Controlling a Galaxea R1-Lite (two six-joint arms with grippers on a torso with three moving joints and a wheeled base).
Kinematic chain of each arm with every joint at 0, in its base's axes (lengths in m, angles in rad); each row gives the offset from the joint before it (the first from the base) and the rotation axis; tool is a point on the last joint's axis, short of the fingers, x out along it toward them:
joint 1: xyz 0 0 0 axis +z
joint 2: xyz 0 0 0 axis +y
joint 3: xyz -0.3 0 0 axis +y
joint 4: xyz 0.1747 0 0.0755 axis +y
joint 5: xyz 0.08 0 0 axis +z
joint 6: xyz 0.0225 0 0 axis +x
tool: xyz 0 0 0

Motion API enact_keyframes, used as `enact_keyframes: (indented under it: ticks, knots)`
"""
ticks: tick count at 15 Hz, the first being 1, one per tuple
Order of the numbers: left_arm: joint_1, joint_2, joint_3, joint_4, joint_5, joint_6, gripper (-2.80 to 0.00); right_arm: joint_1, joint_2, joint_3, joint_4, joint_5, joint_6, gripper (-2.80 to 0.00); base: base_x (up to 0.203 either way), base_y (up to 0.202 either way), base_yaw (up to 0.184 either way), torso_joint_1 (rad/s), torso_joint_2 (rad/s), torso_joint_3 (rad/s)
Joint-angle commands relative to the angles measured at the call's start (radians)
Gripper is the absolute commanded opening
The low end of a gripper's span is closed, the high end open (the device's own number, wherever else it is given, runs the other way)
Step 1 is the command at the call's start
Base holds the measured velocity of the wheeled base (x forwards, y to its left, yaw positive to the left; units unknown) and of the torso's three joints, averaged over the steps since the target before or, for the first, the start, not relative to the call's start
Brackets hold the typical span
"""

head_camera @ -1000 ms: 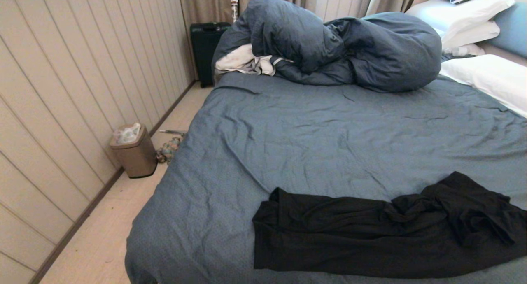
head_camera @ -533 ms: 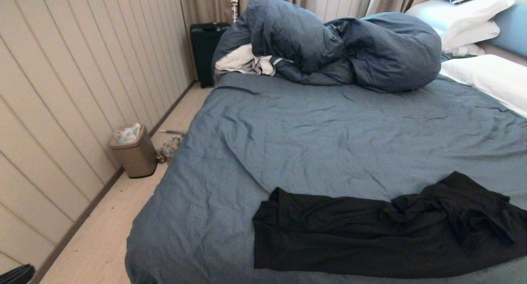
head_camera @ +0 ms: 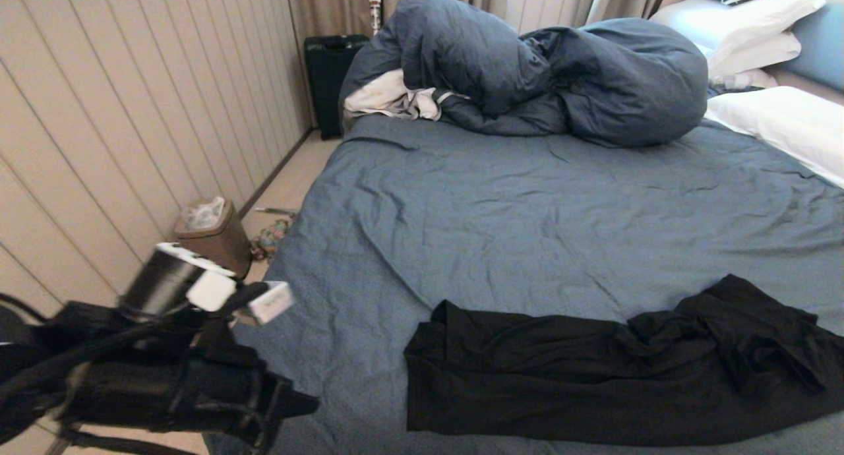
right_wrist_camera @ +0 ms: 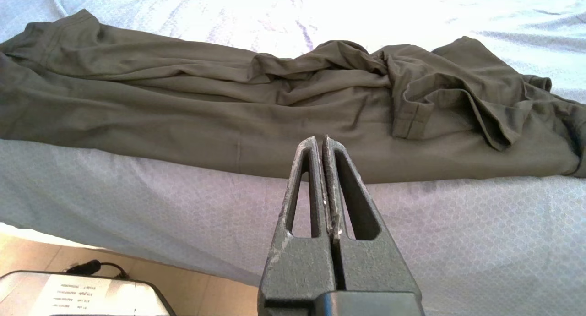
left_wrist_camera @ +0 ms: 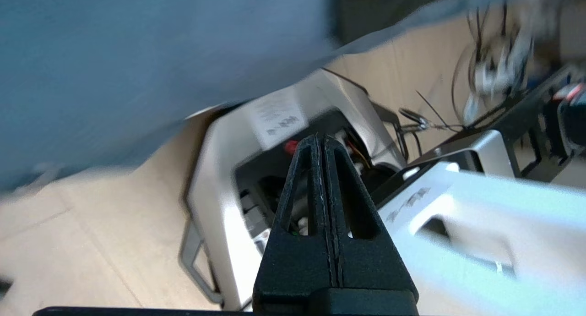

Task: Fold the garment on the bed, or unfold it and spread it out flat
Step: Unford the black T-shirt

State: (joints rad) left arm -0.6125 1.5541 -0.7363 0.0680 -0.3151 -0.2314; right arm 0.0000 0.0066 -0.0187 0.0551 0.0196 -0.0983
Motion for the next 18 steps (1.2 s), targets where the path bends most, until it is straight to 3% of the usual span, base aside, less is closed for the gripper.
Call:
enact_keyframes:
  ticks: [1,5,9,15,16,17,18]
  knots:
    - [-0.132,0.227,-0.058,-0.074,0.041,-0.029,-0.09,0.000,0.001,0.000,0.000,0.000,-0.001,-2.80,0.000,0.000,0.000,0.000,0.00,0.000]
    - [-0.280,0.405,-0.108,-0.397,0.310,-0.109,0.00,0.000,0.001,-0.001,0.000,0.000,0.002,-2.80,0.000,0.000,0.000,0.000,0.00,0.000]
    - [-0.318,0.559,-0.134,-0.629,0.551,-0.126,0.00,0.000,0.000,0.000,0.000,-0.001,0.005,-2.80,0.000,0.000,0.000,0.000,0.00,0.000]
    - [-0.316,0.643,-0.224,-0.659,0.626,-0.123,0.00,0.000,0.000,0.000,0.000,-0.001,0.005,-2.80,0.000,0.000,0.000,0.000,0.00,0.000]
    - [-0.316,0.644,-0.224,-0.658,0.627,-0.122,-2.34,0.000,0.000,0.000,0.000,-0.001,0.004,-2.80,0.000,0.000,0.000,0.000,0.00,0.000]
    - [-0.324,0.644,-0.217,-0.651,0.630,-0.123,-2.80,0.000,0.000,0.000,0.000,-0.001,0.003,-2.80,0.000,0.000,0.000,0.000,0.00,0.000]
    - [-0.331,0.639,-0.213,-0.648,0.639,-0.125,-2.80,0.000,0.000,0.000,0.000,-0.001,0.003,-2.80,0.000,0.000,0.000,0.000,0.00,0.000]
